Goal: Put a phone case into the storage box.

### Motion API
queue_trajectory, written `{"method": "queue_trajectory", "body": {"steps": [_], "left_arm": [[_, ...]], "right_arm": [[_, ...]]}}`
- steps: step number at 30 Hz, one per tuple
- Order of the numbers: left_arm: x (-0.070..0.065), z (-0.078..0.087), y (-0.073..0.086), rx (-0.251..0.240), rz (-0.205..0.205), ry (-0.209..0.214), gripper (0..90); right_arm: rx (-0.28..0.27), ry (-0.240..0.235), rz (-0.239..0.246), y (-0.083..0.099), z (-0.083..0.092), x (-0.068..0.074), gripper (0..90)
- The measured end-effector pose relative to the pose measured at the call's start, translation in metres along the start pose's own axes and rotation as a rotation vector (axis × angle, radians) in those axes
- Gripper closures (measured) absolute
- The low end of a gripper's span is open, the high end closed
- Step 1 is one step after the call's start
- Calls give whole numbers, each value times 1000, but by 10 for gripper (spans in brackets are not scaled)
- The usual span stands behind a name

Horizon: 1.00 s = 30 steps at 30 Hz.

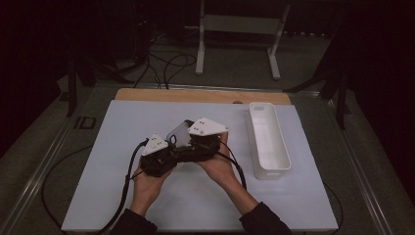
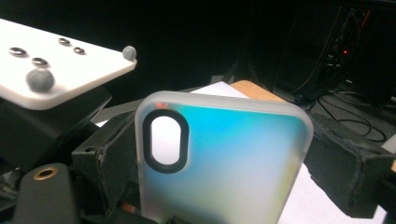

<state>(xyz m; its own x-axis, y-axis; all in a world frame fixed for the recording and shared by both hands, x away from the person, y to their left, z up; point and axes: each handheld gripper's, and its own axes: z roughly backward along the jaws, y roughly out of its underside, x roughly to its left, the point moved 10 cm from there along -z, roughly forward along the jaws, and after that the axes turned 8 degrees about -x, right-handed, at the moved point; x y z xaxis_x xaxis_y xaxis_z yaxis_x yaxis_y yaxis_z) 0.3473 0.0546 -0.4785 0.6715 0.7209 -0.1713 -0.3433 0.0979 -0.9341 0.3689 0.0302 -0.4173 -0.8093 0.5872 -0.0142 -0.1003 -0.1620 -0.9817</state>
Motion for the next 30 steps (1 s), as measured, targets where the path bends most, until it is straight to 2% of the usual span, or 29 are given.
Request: {"method": "queue_trajectory", "body": {"steps": [16, 21, 25, 30], "left_arm": [[0, -2, 1, 3, 2, 0, 861], [2, 0, 2, -2, 4, -3, 812], [3, 2, 3, -3, 7, 1, 724], [7, 4, 3, -10, -3, -34, 489]], "right_arm": [[7, 6, -1, 2, 0, -1, 162], [6, 5, -7, 2, 0, -1, 162], [4, 5, -12, 2, 1, -1, 163], [3, 8, -9, 1, 2, -2, 163]]}}
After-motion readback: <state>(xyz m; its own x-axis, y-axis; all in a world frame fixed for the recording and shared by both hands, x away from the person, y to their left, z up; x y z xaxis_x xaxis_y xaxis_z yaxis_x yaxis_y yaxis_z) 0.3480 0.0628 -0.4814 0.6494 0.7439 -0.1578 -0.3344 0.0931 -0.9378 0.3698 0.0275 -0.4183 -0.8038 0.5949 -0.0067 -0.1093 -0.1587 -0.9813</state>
